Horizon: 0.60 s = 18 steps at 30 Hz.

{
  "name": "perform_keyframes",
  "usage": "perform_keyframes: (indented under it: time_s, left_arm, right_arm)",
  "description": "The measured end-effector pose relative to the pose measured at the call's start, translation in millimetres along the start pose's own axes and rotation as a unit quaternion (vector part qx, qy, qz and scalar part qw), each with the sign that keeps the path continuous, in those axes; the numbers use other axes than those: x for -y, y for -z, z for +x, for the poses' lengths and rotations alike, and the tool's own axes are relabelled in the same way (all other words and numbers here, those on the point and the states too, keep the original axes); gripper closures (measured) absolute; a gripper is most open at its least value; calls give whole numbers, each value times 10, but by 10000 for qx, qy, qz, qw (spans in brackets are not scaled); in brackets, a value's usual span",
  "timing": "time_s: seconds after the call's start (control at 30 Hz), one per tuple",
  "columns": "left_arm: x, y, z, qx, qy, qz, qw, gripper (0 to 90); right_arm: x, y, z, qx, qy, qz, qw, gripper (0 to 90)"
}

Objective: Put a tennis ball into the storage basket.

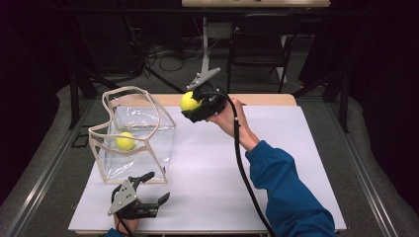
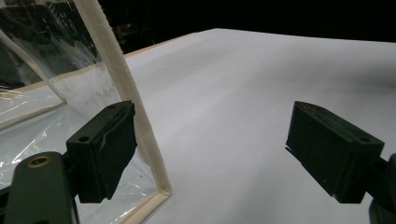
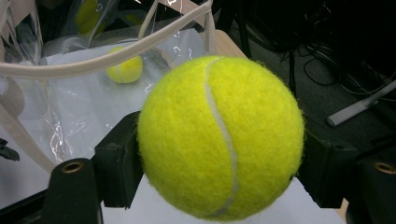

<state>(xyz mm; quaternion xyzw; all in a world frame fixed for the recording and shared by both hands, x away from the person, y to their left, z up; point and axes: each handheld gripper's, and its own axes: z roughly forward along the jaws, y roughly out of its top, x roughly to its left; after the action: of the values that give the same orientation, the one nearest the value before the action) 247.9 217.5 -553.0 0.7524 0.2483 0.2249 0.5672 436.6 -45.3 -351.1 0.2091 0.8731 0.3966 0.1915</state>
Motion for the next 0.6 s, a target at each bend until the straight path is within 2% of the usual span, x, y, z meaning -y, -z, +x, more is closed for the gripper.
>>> perform_keyframes:
  time_s: [0.6]
  left_arm:
    - [-1,-1,-5,-32,2,-12,10000,159]
  right_arm:
    - [-76,-14,106,-65,94,-175,9998,258]
